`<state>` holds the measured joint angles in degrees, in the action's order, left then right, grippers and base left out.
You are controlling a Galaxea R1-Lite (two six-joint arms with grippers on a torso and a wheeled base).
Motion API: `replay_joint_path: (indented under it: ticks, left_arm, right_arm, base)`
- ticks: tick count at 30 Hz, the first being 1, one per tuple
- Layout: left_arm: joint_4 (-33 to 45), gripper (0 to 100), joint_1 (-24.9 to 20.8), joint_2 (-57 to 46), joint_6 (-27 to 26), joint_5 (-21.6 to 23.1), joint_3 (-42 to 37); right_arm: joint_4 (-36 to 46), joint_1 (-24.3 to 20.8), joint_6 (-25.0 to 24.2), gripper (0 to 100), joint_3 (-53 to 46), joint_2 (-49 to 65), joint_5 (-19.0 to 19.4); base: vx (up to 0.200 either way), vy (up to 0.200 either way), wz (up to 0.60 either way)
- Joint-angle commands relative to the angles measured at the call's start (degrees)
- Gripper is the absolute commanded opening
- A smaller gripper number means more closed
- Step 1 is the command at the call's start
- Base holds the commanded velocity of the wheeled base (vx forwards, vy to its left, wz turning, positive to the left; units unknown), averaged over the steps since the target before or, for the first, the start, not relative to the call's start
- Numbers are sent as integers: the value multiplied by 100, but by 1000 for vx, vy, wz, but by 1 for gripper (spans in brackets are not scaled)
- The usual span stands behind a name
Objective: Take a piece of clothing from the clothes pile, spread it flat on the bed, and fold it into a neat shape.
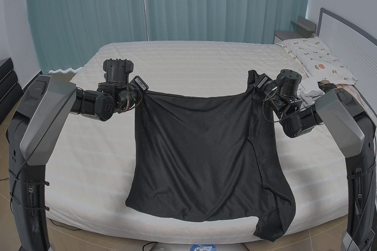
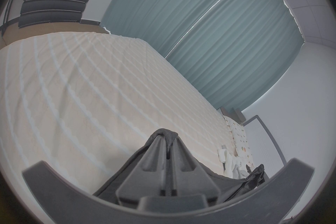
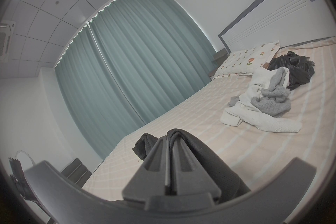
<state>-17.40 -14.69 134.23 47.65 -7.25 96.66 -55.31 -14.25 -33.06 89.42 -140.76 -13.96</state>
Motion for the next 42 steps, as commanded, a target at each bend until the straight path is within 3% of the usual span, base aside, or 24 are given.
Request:
replay_joint_path:
  ticks: [1, 2, 3, 6, 9, 11, 14, 17, 20, 22, 24, 25, 28, 29, 30, 33, 36, 39, 42]
  left_arm:
    - [8, 100, -8, 429, -10, -48, 187]
    - [8, 100, -8, 499, -10, -74, 222]
    - [8, 100, -8, 587, -10, -101, 248]
    - [-1, 100, -16, 771, -10, -162, 301]
    - [35, 100, -25, 1035, -63, -584, 485]
    - [87, 100, -25, 1070, -107, -690, 547]
    - [456, 100, 10, 1044, -125, -813, 573]
    - [685, 100, 28, 929, -98, -795, 503]
    - [755, 100, 28, 631, -19, -707, 134]
    - [711, 100, 28, 200, 7, -347, -508]
    - [694, 100, 28, -2, 25, -171, -807]
    - [562, 100, 19, -371, 34, 172, -1457]
    - [43, 100, 1, -820, 95, 655, -2547]
    - [43, 100, 1, -820, 95, 655, -2547]
    - [-414, 100, -25, -995, 253, 822, -3153]
    - [-976, 100, -104, -1074, 394, 848, -3848]
    - [-1293, 100, -175, -1057, 411, 857, -4261]
    - [-1591, 100, -219, -1013, 526, 866, -4392]
    - [-1794, 100, -280, -969, 956, 866, -4313]
  right_arm:
    - [-15, 19, 28, 0, 14, -425, 42]
    - [-15, 19, 28, 0, 23, -487, 51]
    - [-6, 19, 45, 100, 32, -566, 60]
    - [-41, 19, 177, 100, 49, -768, 69]
    - [-77, 124, 819, 100, -372, -962, 324]
    - [-85, 195, 889, 100, -408, -970, 315]
    - [-6, 485, 898, 100, -416, -918, -2]
    - [29, 643, 924, 100, -539, -812, -54]
    - [38, 819, 907, 100, -909, -610, 130]
    - [-33, 845, 845, 100, -1603, -294, 675]
    - [-50, 819, 819, 100, -1875, -171, 877]
    - [11, 740, 836, 100, -2271, -30, 1071]
    - [389, 485, 880, 100, -2341, 23, 974]
    - [389, 485, 880, 100, -2341, 23, 974]
    - [785, 362, 863, 100, -2209, 14, 851]
    - [1022, 142, 845, 100, -1884, -100, 789]
    - [1075, -8, 863, 100, -1673, -320, 745]
    - [1374, -139, 872, 100, -1269, -636, 411]
    - [1681, -210, 889, 100, -812, -883, 201]
  base:
    - [0, 0, 0]
    - [0, 0, 0]
    - [0, 0, 0]
    - [0, 0, 0]
    - [0, 0, 0]
    - [0, 0, 0]
    - [0, 0, 0]
    - [0, 0, 0]
    - [0, 0, 0]
    - [0, 0, 0]
    - [0, 0, 0]
    - [0, 0, 0]
    - [0, 0, 0]
    - [0, 0, 0]
    - [0, 0, 0]
    - [0, 0, 0]
    - [0, 0, 0]
    - [0, 0, 0]
    - [0, 0, 0]
